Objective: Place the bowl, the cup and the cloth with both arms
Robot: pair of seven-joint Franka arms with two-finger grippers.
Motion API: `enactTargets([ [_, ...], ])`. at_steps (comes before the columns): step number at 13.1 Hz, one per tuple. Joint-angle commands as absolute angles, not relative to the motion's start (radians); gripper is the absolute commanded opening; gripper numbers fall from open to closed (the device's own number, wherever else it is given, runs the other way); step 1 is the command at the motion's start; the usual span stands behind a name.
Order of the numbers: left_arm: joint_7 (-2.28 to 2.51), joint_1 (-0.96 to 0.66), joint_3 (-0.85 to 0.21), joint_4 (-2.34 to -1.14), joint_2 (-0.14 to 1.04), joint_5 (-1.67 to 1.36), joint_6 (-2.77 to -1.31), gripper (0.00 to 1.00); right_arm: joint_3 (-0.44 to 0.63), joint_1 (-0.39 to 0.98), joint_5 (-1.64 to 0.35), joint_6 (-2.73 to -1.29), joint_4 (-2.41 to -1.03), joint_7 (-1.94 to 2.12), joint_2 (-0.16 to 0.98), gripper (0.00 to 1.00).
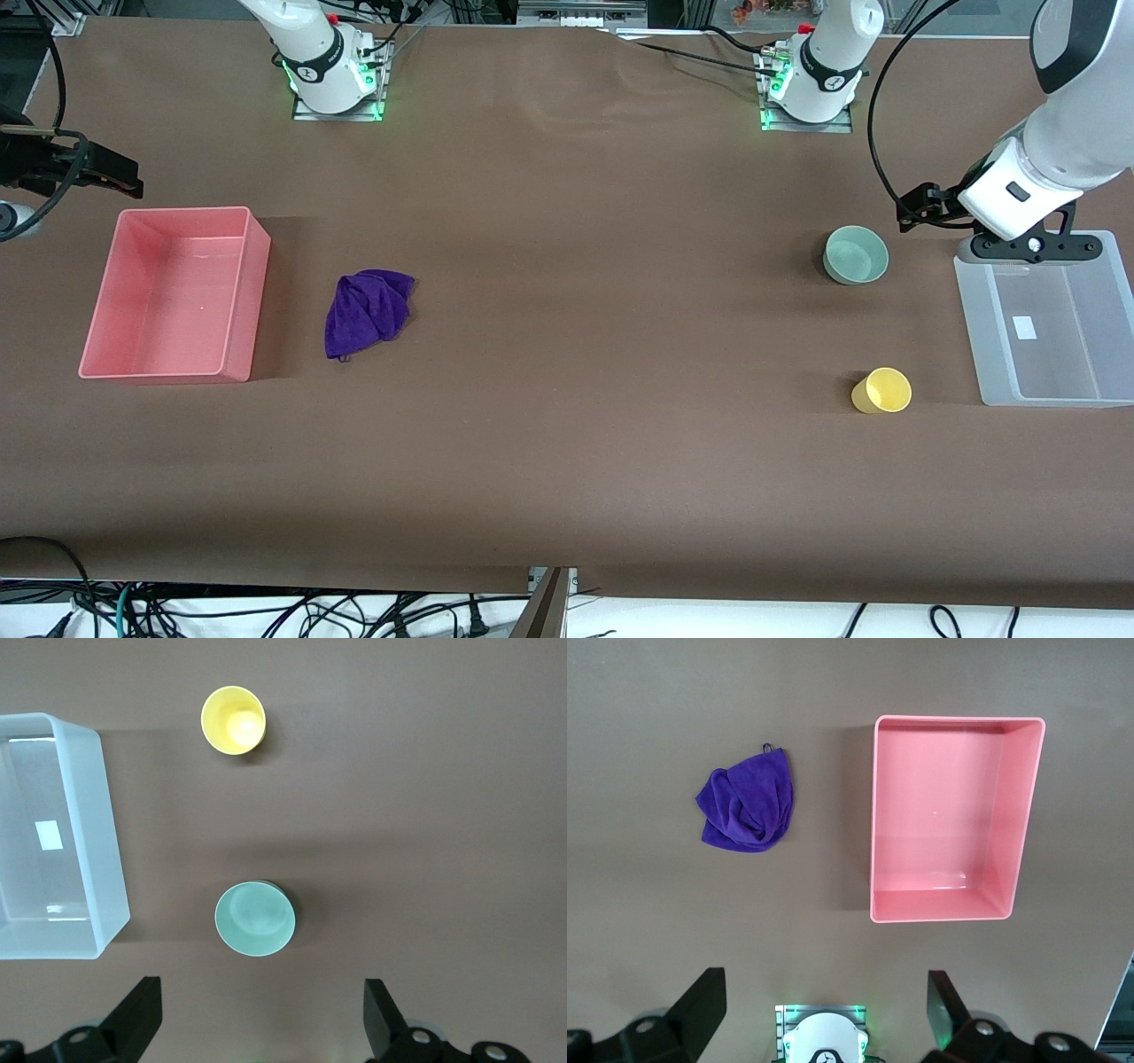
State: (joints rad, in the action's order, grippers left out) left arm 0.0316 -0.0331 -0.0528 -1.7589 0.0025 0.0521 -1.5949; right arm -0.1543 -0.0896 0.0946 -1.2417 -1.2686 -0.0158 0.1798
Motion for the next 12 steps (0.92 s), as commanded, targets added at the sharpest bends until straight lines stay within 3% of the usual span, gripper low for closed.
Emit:
enactTargets([
  [1,-0.143,0.029,-0.048,-1.781,0.017,0.049,-1.603,1.0,-0.158,-0.083,0.092,-1.235,-1.284,-0.02,0.202,1.0],
  [4,-0.323,0.096,-0.048,-1.851,0.04,0.049,-1.637,1.0,-0.163,-0.08,0.094,-1.232,-1.287,-0.008,0.285,1.0],
  [6,-0.426,0.126,-0.048,-1.954,0.046,0.051,-1.765,0.99,-0.164,-0.083,0.021,-1.252,-1.321,-0.005,0.317,1.0],
  [9,-0.507,0.141,-0.048,-2.158,0.048,0.051,-1.951,0.99,-0.172,-0.08,-0.031,-1.457,-1.501,-0.023,0.327,1.0],
  [12,-0.638,0.175,-0.048,-2.34,0.098,0.058,-2.248,1.0,-0.207,-0.078,-0.031,-1.694,-1.701,-0.063,0.34,1.0],
])
